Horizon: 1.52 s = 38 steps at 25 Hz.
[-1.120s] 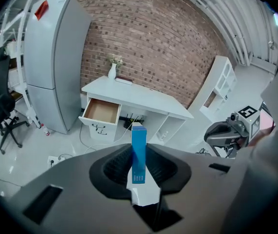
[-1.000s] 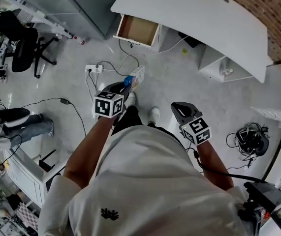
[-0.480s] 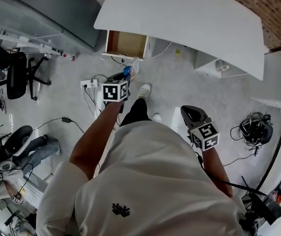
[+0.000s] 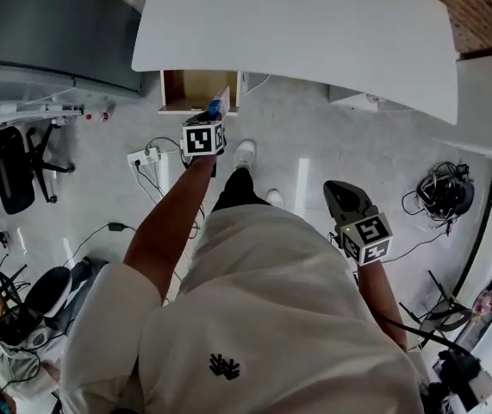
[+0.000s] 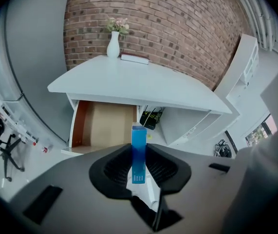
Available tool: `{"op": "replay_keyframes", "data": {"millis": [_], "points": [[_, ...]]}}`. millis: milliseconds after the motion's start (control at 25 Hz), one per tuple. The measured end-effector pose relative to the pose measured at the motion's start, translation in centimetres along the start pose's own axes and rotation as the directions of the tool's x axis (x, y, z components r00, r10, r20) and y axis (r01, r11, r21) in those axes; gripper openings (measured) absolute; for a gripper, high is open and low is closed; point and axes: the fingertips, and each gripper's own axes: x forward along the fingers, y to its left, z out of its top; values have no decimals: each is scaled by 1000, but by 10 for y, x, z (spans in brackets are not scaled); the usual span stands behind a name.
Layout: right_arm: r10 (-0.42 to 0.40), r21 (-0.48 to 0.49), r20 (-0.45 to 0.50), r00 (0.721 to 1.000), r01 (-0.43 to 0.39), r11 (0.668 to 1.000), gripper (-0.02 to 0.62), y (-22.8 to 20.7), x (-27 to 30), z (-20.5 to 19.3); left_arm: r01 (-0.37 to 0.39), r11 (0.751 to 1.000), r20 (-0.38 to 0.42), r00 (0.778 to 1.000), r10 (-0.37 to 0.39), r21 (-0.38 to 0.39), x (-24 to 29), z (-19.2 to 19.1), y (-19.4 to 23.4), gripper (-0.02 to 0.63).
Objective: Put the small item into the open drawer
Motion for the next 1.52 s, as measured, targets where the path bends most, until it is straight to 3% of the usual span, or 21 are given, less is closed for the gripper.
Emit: {"op": "replay_keyframes", "data": {"millis": [320,640,920,1120,1240,1360,1520], "points": [[-93,87,-67,993,99,991,32,-34,10,5,-15,1000,-105,994,15,-4,91,16,17,95],[-139,155,-132,981,159,975,32,-42,25,1,-27,999,-205,979,21,-27,172,-2,31,95],[-169,201,-163,972,200,959,32,-48,24,-6,-18,1000,-255,967,14,-12,203,-1,23,97],[-167,229,-177,970,206,952,32,-48,28,-10,-79,996,-253,963,88,48,215,13,33,98],[-162,235,-178,971,202,951,32,-47,30,-12,-45,999,-273,961,49,21,226,6,22,101],[-162,239,-170,972,200,950,32,-50,30,-13,-76,995,-250,964,90,64,224,14,26,106],[-160,245,-171,972,200,949,32,-53,27,-17,-16,1000,-273,962,18,9,229,1,8,127]]}}
